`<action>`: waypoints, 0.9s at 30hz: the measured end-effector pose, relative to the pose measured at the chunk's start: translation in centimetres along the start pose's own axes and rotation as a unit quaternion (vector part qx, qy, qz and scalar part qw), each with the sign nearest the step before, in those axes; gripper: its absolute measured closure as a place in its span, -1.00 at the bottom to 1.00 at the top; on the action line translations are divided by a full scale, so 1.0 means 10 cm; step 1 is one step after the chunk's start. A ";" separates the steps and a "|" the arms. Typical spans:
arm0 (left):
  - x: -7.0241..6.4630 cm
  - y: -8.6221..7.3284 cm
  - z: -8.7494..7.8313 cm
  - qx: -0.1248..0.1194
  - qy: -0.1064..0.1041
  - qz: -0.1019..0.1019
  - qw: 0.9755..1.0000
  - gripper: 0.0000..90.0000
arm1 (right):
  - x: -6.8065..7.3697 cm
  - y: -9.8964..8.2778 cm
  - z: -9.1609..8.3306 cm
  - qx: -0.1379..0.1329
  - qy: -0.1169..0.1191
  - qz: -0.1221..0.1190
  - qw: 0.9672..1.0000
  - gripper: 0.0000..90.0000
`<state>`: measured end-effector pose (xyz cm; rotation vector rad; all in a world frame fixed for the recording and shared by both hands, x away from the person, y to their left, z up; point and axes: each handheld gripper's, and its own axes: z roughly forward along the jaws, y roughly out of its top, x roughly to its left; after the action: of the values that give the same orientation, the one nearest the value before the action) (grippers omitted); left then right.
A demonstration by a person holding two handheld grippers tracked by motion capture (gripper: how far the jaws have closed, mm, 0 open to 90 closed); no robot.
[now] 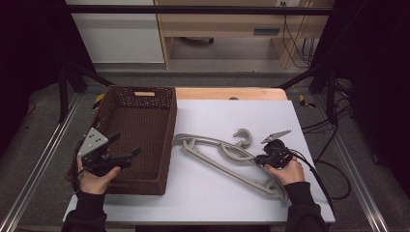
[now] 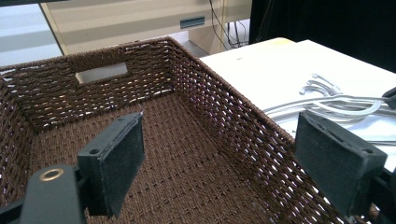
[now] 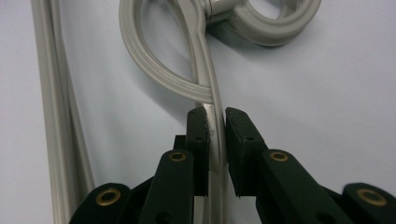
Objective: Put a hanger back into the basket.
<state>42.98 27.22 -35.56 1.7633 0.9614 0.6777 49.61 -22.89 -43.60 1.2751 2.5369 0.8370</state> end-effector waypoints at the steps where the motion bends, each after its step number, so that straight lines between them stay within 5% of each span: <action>1: 0.00 0.00 0.00 0.000 0.000 0.000 1.000 -0.65 | 0.00 0.00 -0.02 0.000 0.002 -0.003 1.000 0.79; 9: 0.00 0.01 -0.01 -0.002 0.001 0.001 1.000 -0.65 | 0.03 -0.04 -0.03 0.021 -0.004 -0.010 1.000 0.78; 13: 0.00 0.00 -0.01 -0.001 0.001 -0.001 1.000 -0.65 | 0.02 -0.02 0.02 0.015 0.004 -0.010 1.000 0.61; 18: 0.00 0.01 -0.01 -0.002 0.001 0.000 1.000 -0.65 | 0.01 -0.02 0.04 0.023 0.006 -0.009 1.000 0.78; 27: 0.01 0.01 -0.01 -0.002 0.003 -0.001 1.000 -0.65 | 0.01 -0.03 -0.05 0.013 -0.002 -0.013 1.000 0.79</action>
<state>42.96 27.32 -35.43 1.7584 0.9641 0.6829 49.16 -23.17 -43.29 1.2473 2.5651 0.7979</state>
